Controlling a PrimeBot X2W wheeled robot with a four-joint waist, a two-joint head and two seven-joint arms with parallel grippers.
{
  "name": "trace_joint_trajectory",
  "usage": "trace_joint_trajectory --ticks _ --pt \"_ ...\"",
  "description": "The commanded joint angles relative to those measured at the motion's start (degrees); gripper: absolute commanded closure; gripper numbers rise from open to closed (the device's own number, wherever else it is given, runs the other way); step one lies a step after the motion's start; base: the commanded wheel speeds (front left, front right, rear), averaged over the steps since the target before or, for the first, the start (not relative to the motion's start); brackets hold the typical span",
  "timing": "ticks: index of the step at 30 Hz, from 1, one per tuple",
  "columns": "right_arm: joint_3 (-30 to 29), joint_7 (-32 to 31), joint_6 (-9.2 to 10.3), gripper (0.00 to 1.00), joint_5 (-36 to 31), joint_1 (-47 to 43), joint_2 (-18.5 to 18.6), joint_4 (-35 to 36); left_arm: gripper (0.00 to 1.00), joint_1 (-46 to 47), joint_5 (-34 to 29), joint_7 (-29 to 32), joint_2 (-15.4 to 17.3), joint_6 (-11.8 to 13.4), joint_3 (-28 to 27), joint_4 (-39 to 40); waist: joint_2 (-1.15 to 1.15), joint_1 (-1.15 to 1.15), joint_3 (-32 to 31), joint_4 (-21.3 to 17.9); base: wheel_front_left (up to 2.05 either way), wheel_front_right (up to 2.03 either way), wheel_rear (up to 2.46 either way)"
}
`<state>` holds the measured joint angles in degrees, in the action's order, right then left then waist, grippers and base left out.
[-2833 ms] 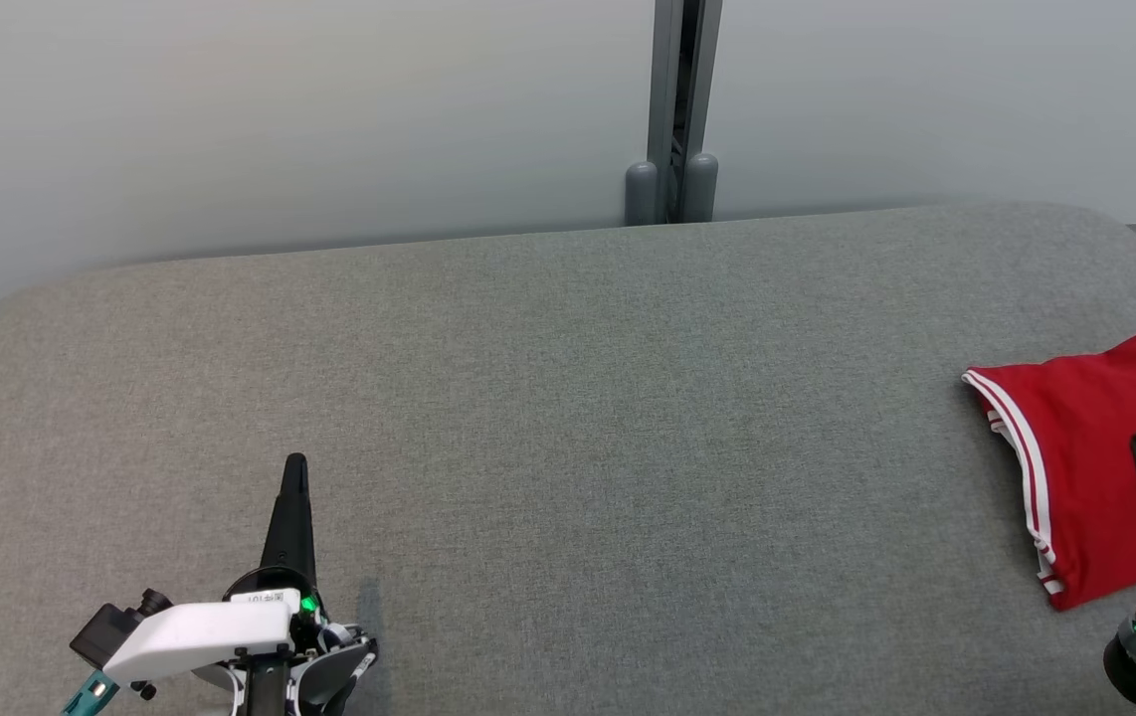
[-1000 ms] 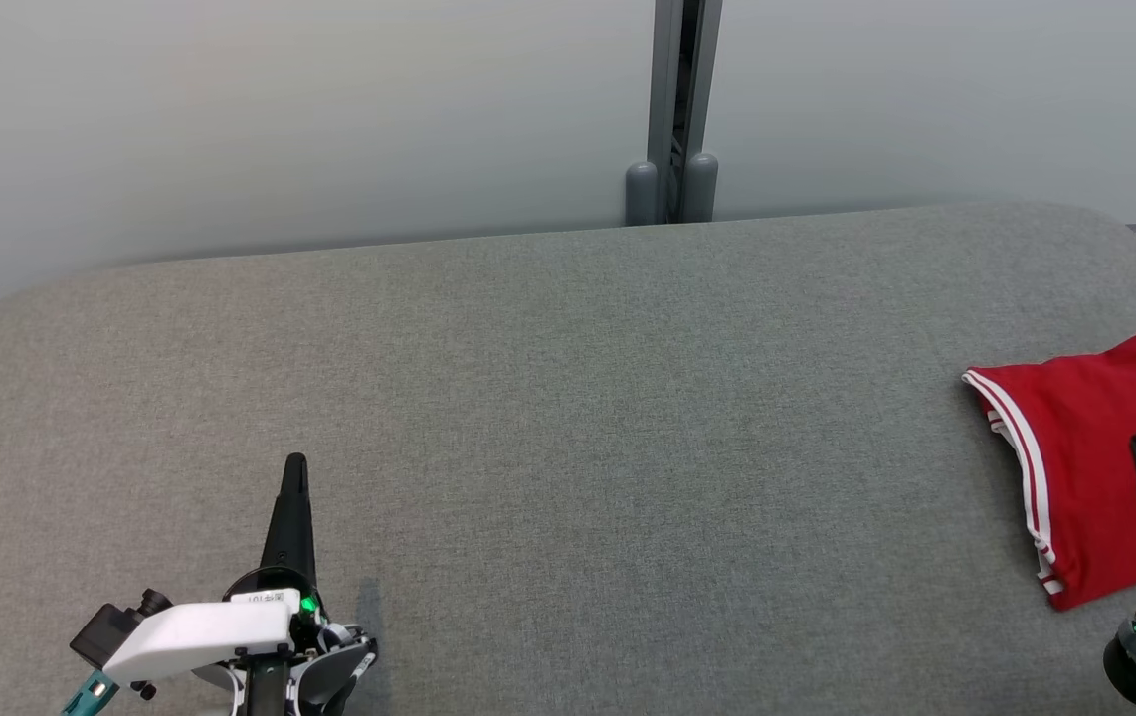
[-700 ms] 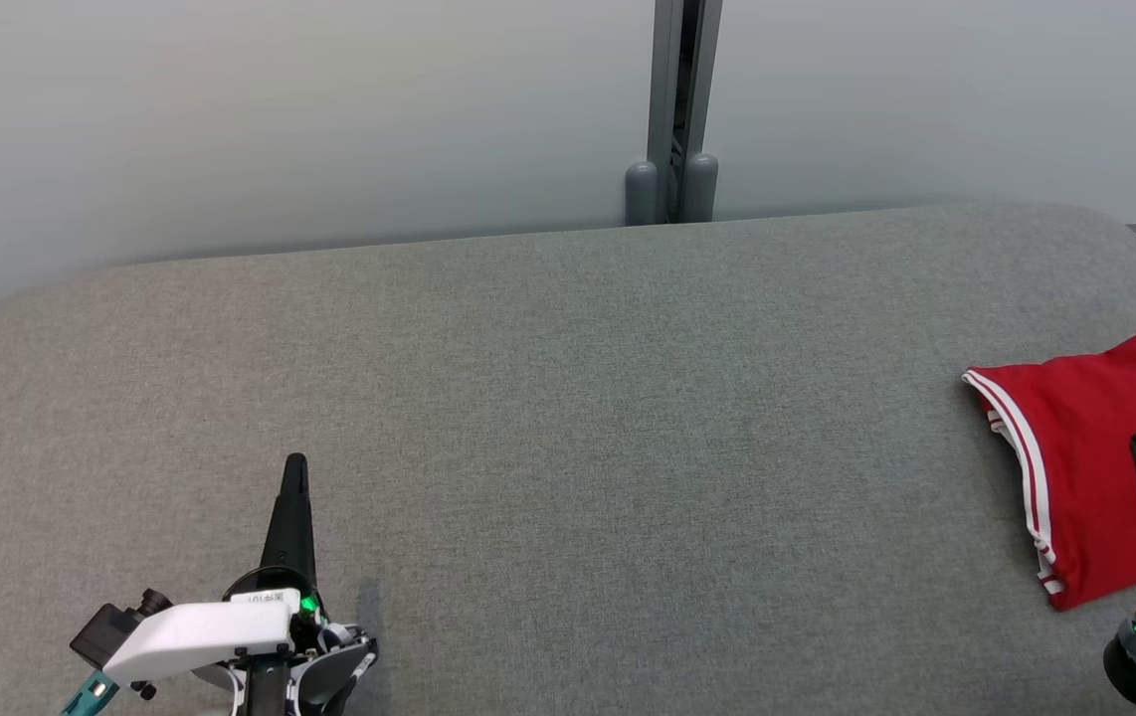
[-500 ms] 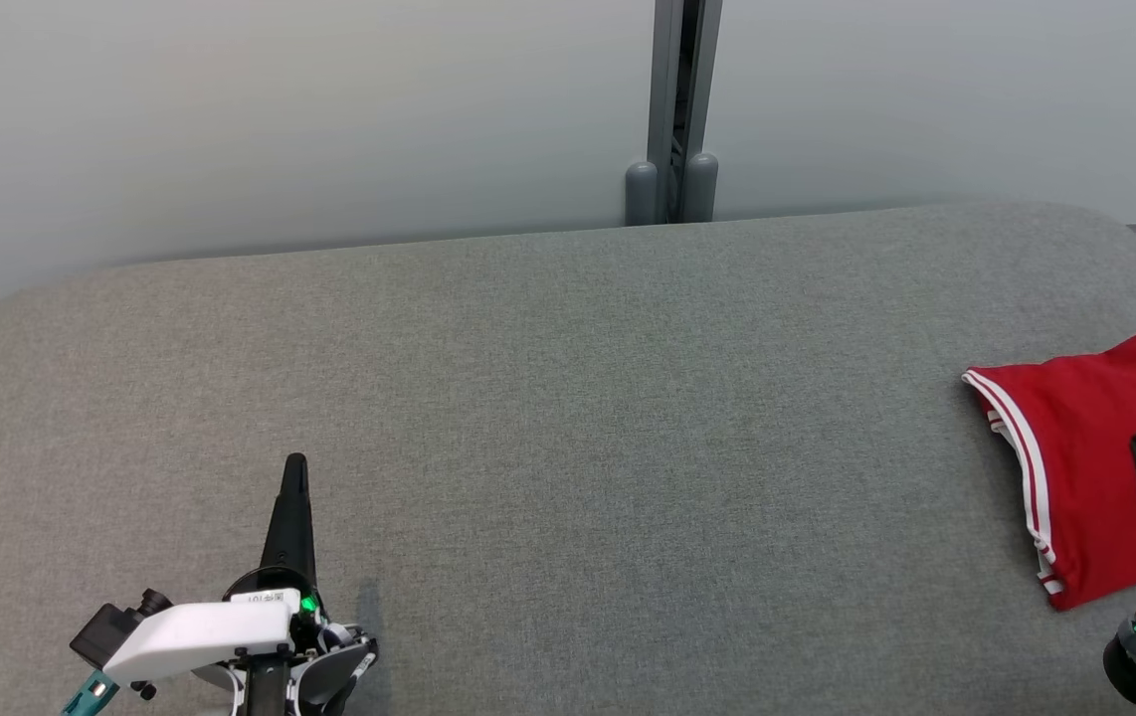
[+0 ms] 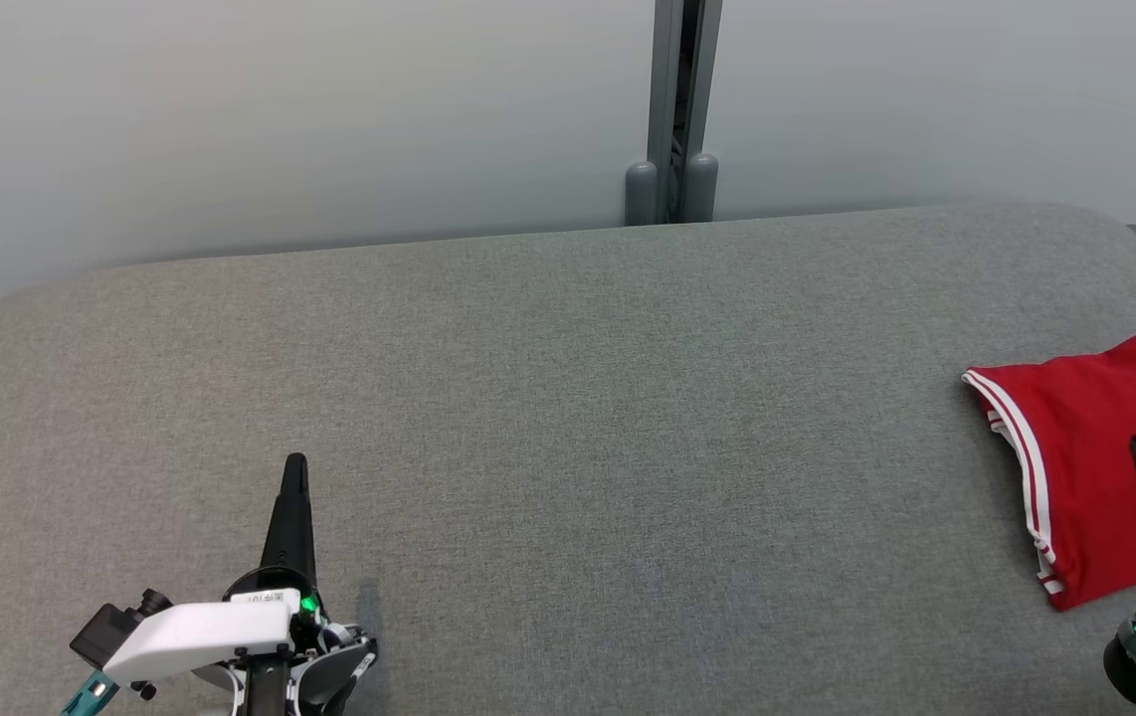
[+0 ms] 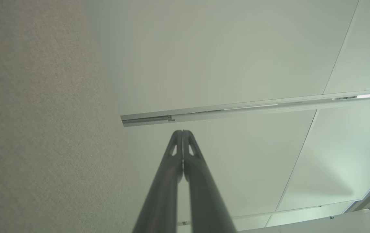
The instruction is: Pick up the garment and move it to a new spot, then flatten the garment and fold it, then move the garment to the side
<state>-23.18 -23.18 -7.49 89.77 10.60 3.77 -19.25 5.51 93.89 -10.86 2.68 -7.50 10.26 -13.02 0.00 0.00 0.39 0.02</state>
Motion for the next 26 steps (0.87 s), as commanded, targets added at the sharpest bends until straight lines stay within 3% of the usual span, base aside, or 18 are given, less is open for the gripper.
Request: trace_joint_trajectory --ticks 1,26 --pt "0.0 -0.2 0.00 1.00 0.0 0.4 0.1 0.0 1.00 0.9 0.3 0.0 0.1 -0.3 -0.2 0.0 0.00 0.00 0.0 0.0 0.00 0.00 0.00" --pt "-0.1 -0.2 0.00 1.00 0.0 0.4 0.1 0.0 1.00 0.9 0.3 0.0 0.1 -0.3 -0.2 0.0 0.00 0.00 0.0 0.0 0.00 0.00 0.00"
